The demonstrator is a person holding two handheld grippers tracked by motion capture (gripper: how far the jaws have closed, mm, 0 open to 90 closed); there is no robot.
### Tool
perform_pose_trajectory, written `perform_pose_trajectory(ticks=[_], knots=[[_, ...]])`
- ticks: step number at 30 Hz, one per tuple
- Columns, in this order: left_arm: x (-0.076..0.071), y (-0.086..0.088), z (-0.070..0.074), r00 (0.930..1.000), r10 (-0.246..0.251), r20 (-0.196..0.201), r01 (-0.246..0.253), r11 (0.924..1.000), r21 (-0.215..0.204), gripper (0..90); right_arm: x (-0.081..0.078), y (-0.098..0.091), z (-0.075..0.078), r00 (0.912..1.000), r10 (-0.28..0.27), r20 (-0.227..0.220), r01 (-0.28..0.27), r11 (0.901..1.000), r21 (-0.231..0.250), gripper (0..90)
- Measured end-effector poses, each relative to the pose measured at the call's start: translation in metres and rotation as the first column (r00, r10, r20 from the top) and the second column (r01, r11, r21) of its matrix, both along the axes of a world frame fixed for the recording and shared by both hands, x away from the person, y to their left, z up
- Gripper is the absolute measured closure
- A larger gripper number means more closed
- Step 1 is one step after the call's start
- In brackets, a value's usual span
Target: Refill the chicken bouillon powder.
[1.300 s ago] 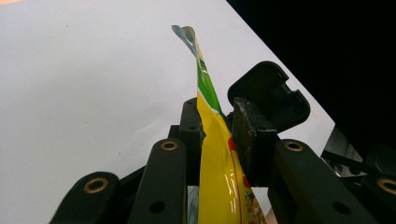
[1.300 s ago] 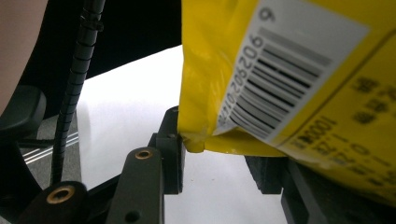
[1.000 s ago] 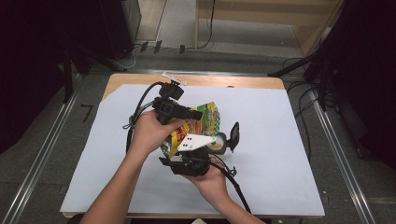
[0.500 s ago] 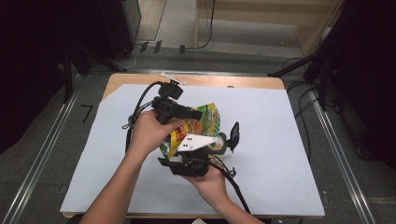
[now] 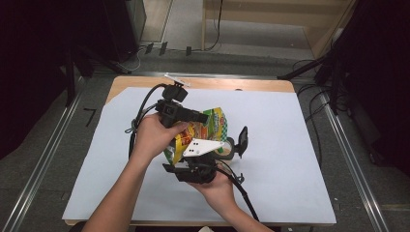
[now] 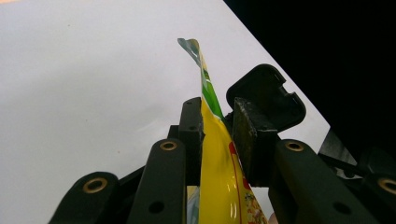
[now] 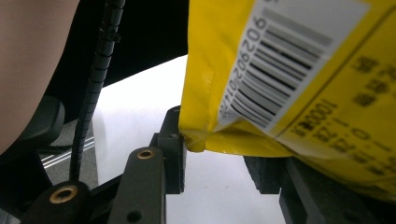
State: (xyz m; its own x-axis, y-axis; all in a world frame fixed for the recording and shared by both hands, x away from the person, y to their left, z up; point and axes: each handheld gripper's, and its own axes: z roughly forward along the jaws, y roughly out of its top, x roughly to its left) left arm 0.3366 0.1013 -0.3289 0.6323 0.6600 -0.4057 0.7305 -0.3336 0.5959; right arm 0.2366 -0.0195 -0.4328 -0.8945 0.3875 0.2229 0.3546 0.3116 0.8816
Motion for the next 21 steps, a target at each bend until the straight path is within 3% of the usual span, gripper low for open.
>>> perform_pose_trajectory(ticks=[16, 21], knots=[[-0.0012, -0.0007, 0.0008, 1.0, -0.001, 0.009, 0.001, 1.0, 0.003, 74.0, -0.0005, 0.0009, -0.0005, 0.9999, 0.007, -0.007, -0.007, 1.0, 0.004, 65.0], [-0.003, -0.0018, 0.0023, 0.9996, 0.002, 0.029, -0.002, 0.9999, -0.011, 73.3, -0.0001, 0.0001, 0.0005, 1.0, 0.003, 0.003, -0.003, 1.0, -0.005, 64.8]])
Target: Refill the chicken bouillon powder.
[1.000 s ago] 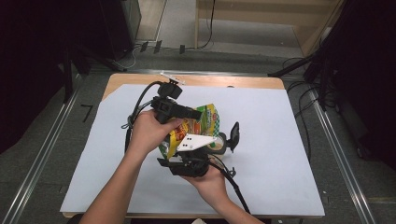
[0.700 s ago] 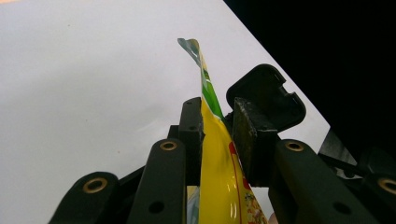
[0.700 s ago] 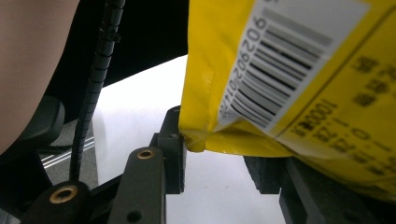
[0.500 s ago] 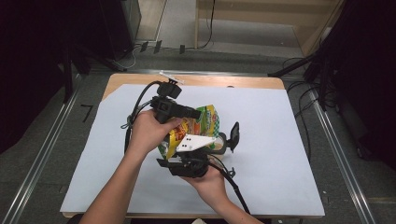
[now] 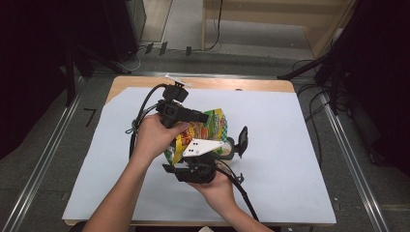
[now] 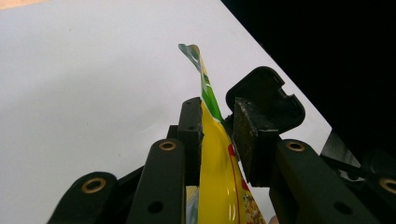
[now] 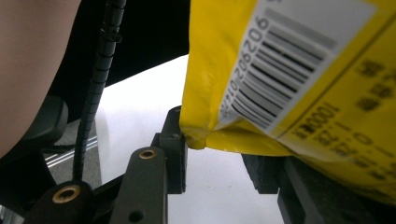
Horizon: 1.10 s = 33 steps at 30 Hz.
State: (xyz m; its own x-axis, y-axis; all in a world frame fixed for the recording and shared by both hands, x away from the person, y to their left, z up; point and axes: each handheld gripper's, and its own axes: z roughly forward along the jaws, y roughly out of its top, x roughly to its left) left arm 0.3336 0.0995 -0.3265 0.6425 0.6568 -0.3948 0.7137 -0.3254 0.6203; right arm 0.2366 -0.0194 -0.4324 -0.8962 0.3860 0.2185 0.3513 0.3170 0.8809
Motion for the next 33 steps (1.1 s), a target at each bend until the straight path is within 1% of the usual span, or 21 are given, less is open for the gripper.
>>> perform_pose_trajectory(ticks=[2, 4, 5, 6, 7, 9, 11, 12, 14, 15, 18, 20, 22, 25, 27, 33], knots=[[-0.0014, -0.0004, 0.0014, 0.9998, -0.006, 0.019, 0.006, 1.0, -0.004, 73.3, -0.0007, -0.0002, 0.0004, 0.9994, -0.012, 0.033, 0.013, 0.9998, -0.018, 64.7], [-0.0015, -0.0014, 0.0009, 0.9997, -0.01, 0.021, 0.01, 1.0, -0.001, 73.3, -0.0003, -0.001, 0.0005, 0.9993, -0.015, 0.033, 0.016, 0.9997, -0.019, 64.6], [-0.001, -0.0025, -0.0005, 0.9999, -0.004, 0.012, 0.004, 0.9999, 0.011, 73.3, 0.0001, -0.001, -0.0002, 0.9996, -0.014, 0.025, 0.014, 0.9998, -0.017, 64.7], [0.0, -0.003, -0.0023, 1.0, -0.003, 0.004, 0.003, 0.9997, 0.024, 73.2, 0.0009, -0.001, -0.0012, 1.0, -0.006, 0.006, 0.006, 0.9999, -0.013, 64.5], [0.0005, -0.0023, -0.0032, 1.0, -0.005, -0.003, 0.005, 0.9998, 0.021, 73.5, 0.0017, -0.0007, -0.0022, 0.9999, 0.001, -0.014, -0.002, 0.9999, -0.01, 64.4], [0.0005, -0.0017, -0.0026, 1.0, -0.003, 0.001, 0.003, 0.9998, 0.018, 73.5, 0.0022, -0.0012, -0.0019, 1.0, -0.001, -0.008, 0.001, 0.9999, -0.015, 64.3], [-0.0015, -0.0027, -0.0005, 0.9999, -0.008, 0.013, 0.008, 0.9999, 0.006, 73.3, 0.0008, -0.0011, -0.0013, 0.9998, -0.016, 0.012, 0.016, 0.9997, -0.02, 63.8], [-0.0022, -0.0034, 0.0001, 0.9997, -0.01, 0.022, 0.01, 0.9999, 0.01, 73.0, 0.0005, -0.001, -0.0014, 0.9997, -0.019, 0.013, 0.02, 0.9997, -0.015, 63.6], [-0.0023, -0.0043, -0.0004, 0.9998, -0.01, 0.02, 0.009, 0.9997, 0.023, 72.7, 0.0017, -0.0012, -0.0017, 1.0, -0.007, -0.007, 0.007, 1.0, -0.003, 64.1], [-0.0017, -0.0042, -0.0012, 0.9999, -0.01, 0.014, 0.01, 0.9998, 0.02, 72.8, 0.0021, -0.0015, -0.0019, 0.9999, -0.006, -0.015, 0.006, 1.0, -0.002, 64.2], [-0.0016, -0.0039, -0.0014, 0.9999, -0.007, 0.013, 0.007, 0.9998, 0.016, 73.1, 0.0024, -0.0017, -0.002, 0.9999, -0.007, -0.015, 0.006, 0.9999, -0.009, 64.1], [-0.0034, -0.0048, 0.0006, 0.9997, -0.008, 0.025, 0.007, 0.9999, 0.009, 73.1, 0.0012, -0.0018, -0.0011, 0.9999, -0.015, -0.006, 0.015, 0.9999, -0.006, 63.9], [-0.0043, -0.0051, 0.0019, 0.9993, -0.012, 0.036, 0.011, 0.9998, 0.017, 73.1, 0.0009, -0.0018, -0.001, 0.9998, -0.018, 0.006, 0.018, 0.9998, 0.001, 63.9], [-0.0026, -0.0057, -0.0011, 0.9996, -0.011, 0.025, 0.01, 0.9996, 0.027, 73.1, 0.0023, -0.0017, -0.0022, 0.9999, -0.008, -0.014, 0.008, 1.0, 0.003, 63.9], [-0.0019, -0.0049, -0.0019, 0.9998, -0.007, 0.021, 0.007, 0.9998, 0.02, 73.2, 0.0024, -0.0017, -0.0028, 0.9999, -0.013, -0.011, 0.013, 0.9999, -0.006, 64.0], [-0.002, -0.0054, -0.0019, 0.9994, -0.012, 0.031, 0.011, 0.9998, 0.019, 73.3, 0.0031, -0.0015, -0.0037, 0.9998, -0.019, -0.001, 0.019, 0.9998, -0.009, 64.0]])
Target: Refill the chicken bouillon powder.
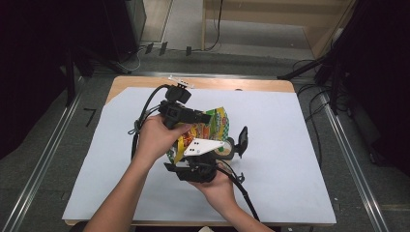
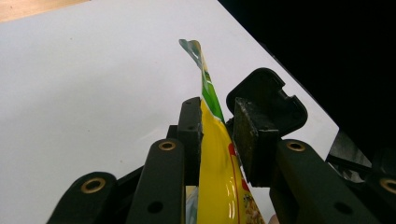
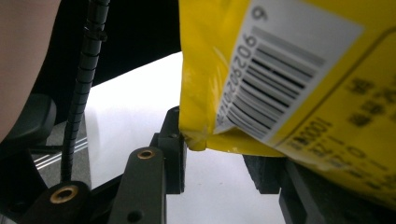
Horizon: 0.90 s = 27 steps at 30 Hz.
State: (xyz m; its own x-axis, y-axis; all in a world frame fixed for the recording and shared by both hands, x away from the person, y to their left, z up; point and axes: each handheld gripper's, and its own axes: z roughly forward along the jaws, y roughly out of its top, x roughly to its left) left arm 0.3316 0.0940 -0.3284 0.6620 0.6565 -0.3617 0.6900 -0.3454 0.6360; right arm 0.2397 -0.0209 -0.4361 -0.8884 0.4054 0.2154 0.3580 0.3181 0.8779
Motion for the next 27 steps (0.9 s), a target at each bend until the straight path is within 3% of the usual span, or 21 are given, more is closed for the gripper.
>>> perform_pose_trajectory(ticks=[7, 8, 10, 11, 14, 17, 27], knots=[[0.001, 0.001, 0.0, 0.9998, 0.006, 0.019, -0.006, 1.0, 0.001, 73.6, 0.002, 0.004, -0.002, 0.9994, -0.025, 0.022, 0.025, 0.9997, 0.005, 63.8], [0.001, 0.002, 0.001, 0.9996, 0.016, 0.025, -0.016, 0.9999, 0.0, 73.5, 0.003, 0.005, -0.002, 0.9994, -0.033, 0.013, 0.033, 0.9994, 0.015, 63.5], [0.001, 0.005, 0.002, 0.9998, 0.013, 0.016, -0.012, 0.9999, -0.006, 73.7, 0.004, 0.008, -0.004, 0.9988, -0.043, -0.024, 0.044, 0.9954, 0.085, 63.0], [0.001, 0.006, 0.0, 0.9999, 0.008, 0.008, -0.008, 1.0, 0.005, 74.1, 0.001, 0.008, -0.007, 0.9988, -0.049, -0.003, 0.049, 0.9939, 0.098, 63.0], [0.002, 0.003, -0.003, 1.0, 0.001, 0.003, -0.001, 1.0, 0.005, 74.8, 0.0, 0.007, -0.009, 0.9982, -0.054, 0.027, 0.052, 0.9965, 0.066, 62.9], [0.0, 0.003, 0.001, 0.9999, 0.002, 0.015, -0.002, 1.0, 0.005, 74.5, 0.003, 0.006, -0.005, 0.9987, -0.051, 0.001, 0.051, 0.9971, 0.057, 62.9], [0.001, 0.009, 0.003, 0.9999, 0.016, 0.006, -0.016, 0.9996, -0.025, 73.8, 0.005, 0.008, 0.002, 0.9993, -0.036, -0.007, 0.036, 0.9988, 0.034, 62.9]])
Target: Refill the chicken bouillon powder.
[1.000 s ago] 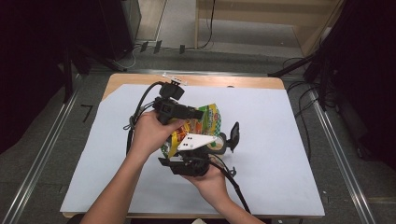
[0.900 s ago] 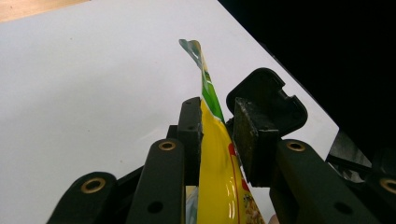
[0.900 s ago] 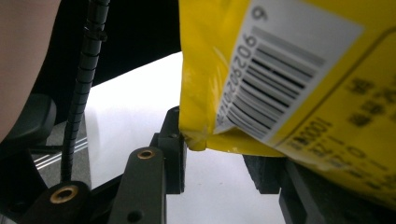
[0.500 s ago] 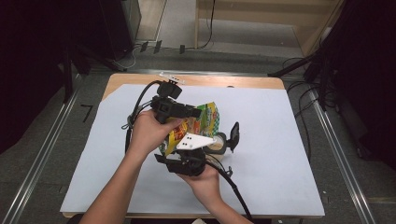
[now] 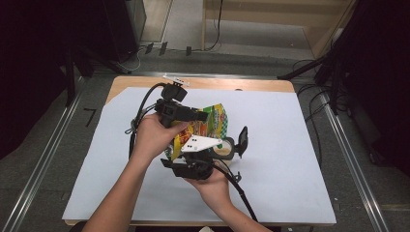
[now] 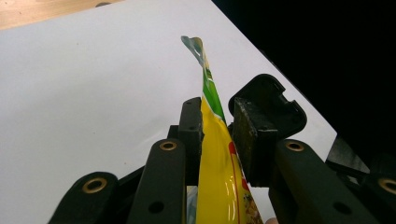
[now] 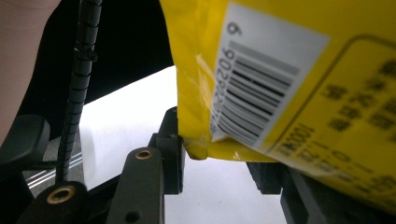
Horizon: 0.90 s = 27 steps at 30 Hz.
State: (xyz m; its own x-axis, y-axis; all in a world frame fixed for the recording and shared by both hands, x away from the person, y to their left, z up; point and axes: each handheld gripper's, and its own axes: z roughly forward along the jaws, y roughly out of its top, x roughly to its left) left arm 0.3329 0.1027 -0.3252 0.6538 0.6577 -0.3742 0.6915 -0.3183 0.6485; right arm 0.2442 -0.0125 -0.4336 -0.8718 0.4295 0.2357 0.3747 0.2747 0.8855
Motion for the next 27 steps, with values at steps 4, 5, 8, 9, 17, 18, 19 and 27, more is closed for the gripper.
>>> perform_pose_trajectory(ticks=[4, 5, 8, 9, 17, 18, 19, 27], knots=[[0.001, 0.0, -0.002, 0.9999, -0.005, -0.013, 0.005, 1.0, -0.006, 73.7, 0.0, -0.001, 0.0, 0.9999, 0.007, -0.01, -0.007, 0.9999, -0.01, 63.0], [0.001, -0.001, -0.002, 0.9998, -0.006, -0.017, 0.006, 1.0, -0.007, 73.6, 0.0, -0.001, 0.001, 0.9999, 0.009, -0.01, -0.009, 0.9998, -0.015, 63.0], [0.001, -0.003, -0.003, 0.9995, -0.013, -0.03, 0.013, 0.9998, -0.017, 73.3, -0.001, -0.006, 0.002, 0.9998, 0.021, -0.005, -0.022, 0.9992, -0.034, 63.2], [0.001, -0.004, -0.004, 0.9992, -0.016, -0.037, 0.016, 0.9997, -0.016, 73.2, -0.002, -0.008, 0.002, 0.9997, 0.026, -0.003, -0.026, 0.999, -0.036, 63.2], [0.006, -0.012, -0.007, 0.9966, -0.011, -0.081, 0.011, 0.9999, -0.002, 71.7, -0.001, -0.016, -0.001, 0.998, 0.049, -0.04, -0.05, 0.9987, -0.009, 63.5], [0.007, -0.012, -0.007, 0.9962, -0.009, -0.087, 0.008, 1.0, -0.005, 71.5, -0.001, -0.017, 0.0, 0.9976, 0.054, -0.045, -0.054, 0.9985, -0.007, 63.6], [0.008, -0.012, -0.007, 0.9958, -0.01, -0.091, 0.009, 0.9999, -0.008, 71.5, -0.001, -0.017, 0.0, 0.9972, 0.056, -0.049, -0.056, 0.9984, -0.005, 63.5], [0.014, -0.011, -0.007, 0.9929, -0.01, -0.118, 0.013, 0.9996, 0.025, 73.0, 0.004, -0.015, 0.002, 0.994, 0.078, -0.077, -0.079, 0.9969, -0.004, 64.1]])
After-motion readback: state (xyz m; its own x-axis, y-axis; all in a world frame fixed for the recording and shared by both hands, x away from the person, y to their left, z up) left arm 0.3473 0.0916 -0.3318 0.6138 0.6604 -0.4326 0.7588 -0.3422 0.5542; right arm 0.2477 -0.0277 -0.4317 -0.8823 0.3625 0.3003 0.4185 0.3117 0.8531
